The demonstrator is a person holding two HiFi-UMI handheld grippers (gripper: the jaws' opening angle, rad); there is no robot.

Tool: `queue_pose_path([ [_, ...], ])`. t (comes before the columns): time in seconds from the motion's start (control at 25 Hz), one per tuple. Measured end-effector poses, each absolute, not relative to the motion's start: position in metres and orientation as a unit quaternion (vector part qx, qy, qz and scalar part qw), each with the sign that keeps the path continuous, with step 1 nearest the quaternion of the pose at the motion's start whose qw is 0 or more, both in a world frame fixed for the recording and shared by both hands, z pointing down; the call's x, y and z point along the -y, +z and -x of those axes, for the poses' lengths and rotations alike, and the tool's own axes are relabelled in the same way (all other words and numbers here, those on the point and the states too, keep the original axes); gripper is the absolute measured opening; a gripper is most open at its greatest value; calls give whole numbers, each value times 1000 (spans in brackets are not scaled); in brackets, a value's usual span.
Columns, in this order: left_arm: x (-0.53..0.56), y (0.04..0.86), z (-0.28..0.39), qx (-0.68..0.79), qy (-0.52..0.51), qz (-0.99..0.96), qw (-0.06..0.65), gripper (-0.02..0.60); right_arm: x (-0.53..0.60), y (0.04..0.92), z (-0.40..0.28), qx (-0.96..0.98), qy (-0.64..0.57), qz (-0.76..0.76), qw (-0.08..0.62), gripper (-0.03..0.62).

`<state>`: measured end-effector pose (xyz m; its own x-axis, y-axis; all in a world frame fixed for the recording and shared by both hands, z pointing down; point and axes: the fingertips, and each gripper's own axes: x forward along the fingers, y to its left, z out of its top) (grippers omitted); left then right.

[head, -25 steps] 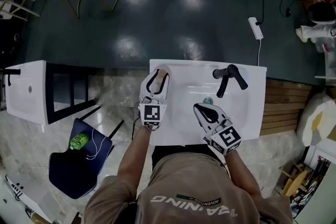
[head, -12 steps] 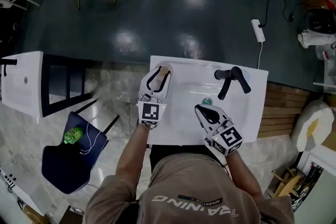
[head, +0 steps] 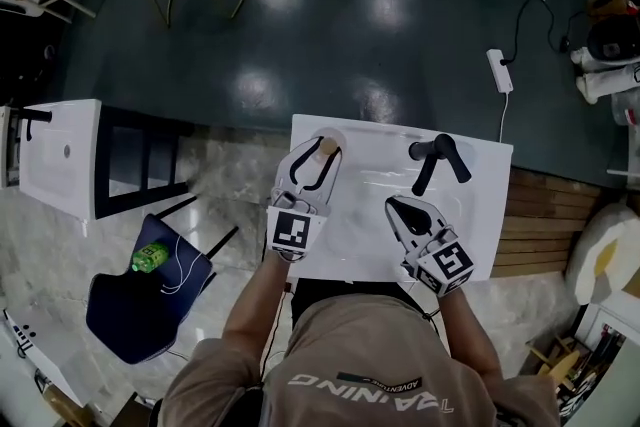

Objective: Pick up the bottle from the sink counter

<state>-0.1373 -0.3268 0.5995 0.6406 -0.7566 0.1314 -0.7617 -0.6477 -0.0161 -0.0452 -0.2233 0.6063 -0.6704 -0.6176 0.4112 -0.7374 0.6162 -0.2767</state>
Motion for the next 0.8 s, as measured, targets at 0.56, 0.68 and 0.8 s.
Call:
queue_pose_path([
  [0.56,288,515,112,409,59,-911,12,129,240,537,11,900,157,-395,91,8],
  [0.68,282,495,107,411,62,-909,5,129,237,524,4,903,151,-394,81,8],
  [0.8,280,478,103,417,59,-907,6,129,236,511,-2,909,135,-388,78,8],
])
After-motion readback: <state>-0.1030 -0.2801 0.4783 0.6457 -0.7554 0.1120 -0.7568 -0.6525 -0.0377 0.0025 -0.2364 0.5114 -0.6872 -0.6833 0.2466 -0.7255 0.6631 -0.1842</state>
